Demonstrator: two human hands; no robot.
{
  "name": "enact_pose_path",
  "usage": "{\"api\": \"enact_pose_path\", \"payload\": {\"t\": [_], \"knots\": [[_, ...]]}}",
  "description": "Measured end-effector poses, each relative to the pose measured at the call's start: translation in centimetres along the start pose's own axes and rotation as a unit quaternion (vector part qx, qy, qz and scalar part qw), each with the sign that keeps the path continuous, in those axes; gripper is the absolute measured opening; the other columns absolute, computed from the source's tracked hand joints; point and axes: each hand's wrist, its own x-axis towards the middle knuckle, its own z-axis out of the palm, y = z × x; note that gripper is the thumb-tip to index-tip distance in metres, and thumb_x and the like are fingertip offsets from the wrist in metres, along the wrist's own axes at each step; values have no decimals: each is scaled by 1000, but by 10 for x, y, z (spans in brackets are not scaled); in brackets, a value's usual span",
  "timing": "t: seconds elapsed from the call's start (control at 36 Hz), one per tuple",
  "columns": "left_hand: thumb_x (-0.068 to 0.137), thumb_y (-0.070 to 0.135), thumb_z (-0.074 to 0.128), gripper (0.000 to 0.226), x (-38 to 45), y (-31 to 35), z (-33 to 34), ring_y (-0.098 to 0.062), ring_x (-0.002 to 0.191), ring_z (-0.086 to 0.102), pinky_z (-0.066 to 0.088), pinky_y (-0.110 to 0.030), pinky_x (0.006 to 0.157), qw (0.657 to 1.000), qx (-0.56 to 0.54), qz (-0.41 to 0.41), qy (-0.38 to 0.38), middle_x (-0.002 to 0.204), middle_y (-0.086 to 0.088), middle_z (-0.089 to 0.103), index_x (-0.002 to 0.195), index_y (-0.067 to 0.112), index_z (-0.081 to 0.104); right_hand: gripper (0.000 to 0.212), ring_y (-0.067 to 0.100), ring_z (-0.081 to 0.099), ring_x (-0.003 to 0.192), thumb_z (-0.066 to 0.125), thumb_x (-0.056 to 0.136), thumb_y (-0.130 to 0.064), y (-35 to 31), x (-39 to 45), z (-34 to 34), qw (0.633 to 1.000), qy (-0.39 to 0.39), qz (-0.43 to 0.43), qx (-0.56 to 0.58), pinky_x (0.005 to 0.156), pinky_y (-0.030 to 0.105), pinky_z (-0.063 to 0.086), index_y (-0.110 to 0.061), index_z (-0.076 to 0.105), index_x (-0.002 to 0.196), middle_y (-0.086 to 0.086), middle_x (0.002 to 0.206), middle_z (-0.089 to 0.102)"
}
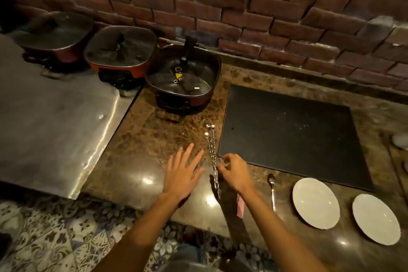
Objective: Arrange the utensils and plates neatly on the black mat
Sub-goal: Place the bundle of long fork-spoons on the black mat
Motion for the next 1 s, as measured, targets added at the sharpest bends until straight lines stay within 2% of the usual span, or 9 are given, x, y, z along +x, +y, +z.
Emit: {"api": "enact_pose_path", "payload": {"t": [0.17, 0.28, 0.36, 0.47, 0.58, 0.64, 0.81, 1.0], "knots": [[101, 60, 19, 62, 31, -21, 20, -25, 154, -13, 3, -54, 124, 998, 40, 5, -49, 160, 13, -30, 147, 51, -21, 25, 29, 65, 99, 64, 89, -29, -10, 24, 24, 996, -25, 83, 21, 84, 35, 50, -8, 65, 103, 10, 102, 70], [100, 63, 18, 63, 49, -30, 31, -26, 154, -15, -1, -58, 122, 996, 33, -8, -81, 158, 14, -34, 142, 54, -28, 22, 27, 65, 101, 65, 90, -29, -14, 42, 32, 994, -30, 100, 13, 82, 31, 48, -11, 66, 102, 9, 104, 70], [99, 64, 14, 62, 57, -34, 38, -25, 152, -23, -6, -61, 120, 992, 36, -30, -114, 158, 12, -36, 138, 55, -33, 24, 25, 64, 98, 65, 91, -34, -15, 54, 39, 993, -38, 113, -11, 76, 31, 46, -12, 63, 101, 9, 106, 66], [99, 64, 9, 61, 60, -37, 43, -25, 149, -29, -5, -63, 120, 986, 67, -57, -144, 156, 8, -41, 145, 50, -29, 32, 27, 64, 103, 60, 95, -37, -20, 61, 47, 986, -54, 137, -74, 75, 33, 47, -11, 62, 111, 9, 114, 62], [99, 64, 13, 63, 63, -34, 39, -24, 149, -28, -4, -62, 121, 983, 71, -66, -156, 157, 8, -39, 144, 49, -29, 13, 32, 68, 97, 54, 96, -14, -21, 63, 52, 979, -57, 147, -126, 77, 40, 53, -10, 64, 104, 12, 108, 69], [99, 64, 16, 65, 65, -33, 37, -24, 150, -27, -2, -63, 121, 982, 75, -62, -159, 158, 8, -37, 143, 48, -29, 14, 33, 69, 95, 53, 95, -10, -21, 65, 53, 977, -66, 150, -138, 77, 41, 53, -9, 65, 102, 13, 105, 71], [97, 65, 21, 70, 73, -32, 30, -26, 151, -23, 3, -65, 120, 979, 86, -56, -174, 160, 9, -34, 149, 48, -23, 20, 35, 69, 96, 61, 90, -26, -25, 72, 52, 975, -80, 160, -129, 79, 40, 53, -11, 65, 102, 12, 104, 71], [96, 67, 21, 71, 73, -33, 32, -26, 152, -22, 1, -66, 118, 980, 89, -55, -167, 161, 9, -31, 146, 49, -26, 20, 34, 68, 99, 62, 90, -20, -25, 76, 59, 972, -93, 145, -160, 83, 42, 54, -11, 66, 107, 12, 108, 69]]}}
